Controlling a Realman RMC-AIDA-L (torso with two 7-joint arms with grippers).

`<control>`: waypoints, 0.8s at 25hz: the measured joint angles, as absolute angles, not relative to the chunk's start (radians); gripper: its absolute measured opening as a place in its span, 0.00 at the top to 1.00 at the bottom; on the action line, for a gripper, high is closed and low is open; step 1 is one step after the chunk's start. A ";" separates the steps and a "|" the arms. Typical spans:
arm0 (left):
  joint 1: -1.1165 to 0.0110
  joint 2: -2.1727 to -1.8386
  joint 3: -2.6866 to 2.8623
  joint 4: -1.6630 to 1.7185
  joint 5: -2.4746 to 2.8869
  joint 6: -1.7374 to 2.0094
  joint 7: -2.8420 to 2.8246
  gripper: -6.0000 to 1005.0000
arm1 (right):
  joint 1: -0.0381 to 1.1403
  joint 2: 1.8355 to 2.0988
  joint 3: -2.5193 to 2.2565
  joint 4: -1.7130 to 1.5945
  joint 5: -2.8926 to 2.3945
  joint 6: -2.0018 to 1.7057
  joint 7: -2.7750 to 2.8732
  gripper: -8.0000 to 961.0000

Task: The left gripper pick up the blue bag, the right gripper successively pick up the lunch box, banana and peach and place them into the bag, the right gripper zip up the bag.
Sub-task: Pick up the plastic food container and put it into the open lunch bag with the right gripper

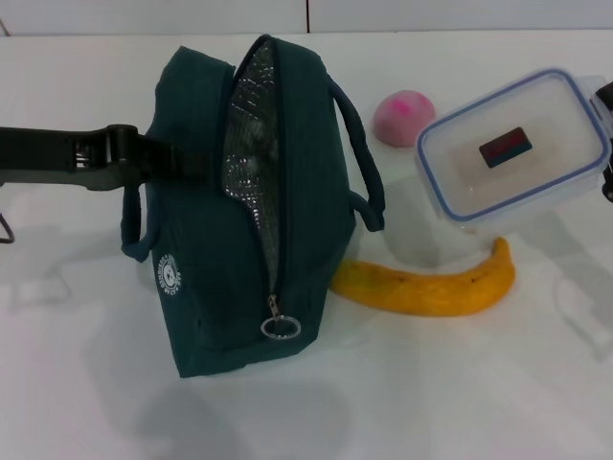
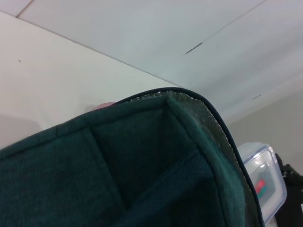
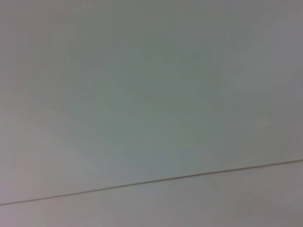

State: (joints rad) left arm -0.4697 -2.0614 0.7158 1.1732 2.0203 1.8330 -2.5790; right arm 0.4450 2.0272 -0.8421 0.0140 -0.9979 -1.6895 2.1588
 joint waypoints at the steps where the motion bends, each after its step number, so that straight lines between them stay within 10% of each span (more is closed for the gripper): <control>1: -0.470 -2.062 0.717 1.173 2.020 1.833 -2.577 0.97 | 0.449 2.028 -0.842 0.020 -0.993 -1.696 2.161 0.86; 20: -0.485 -2.066 0.719 1.150 2.020 1.825 -2.560 0.96 | 0.533 2.028 -0.833 0.064 -0.929 -1.753 2.171 0.84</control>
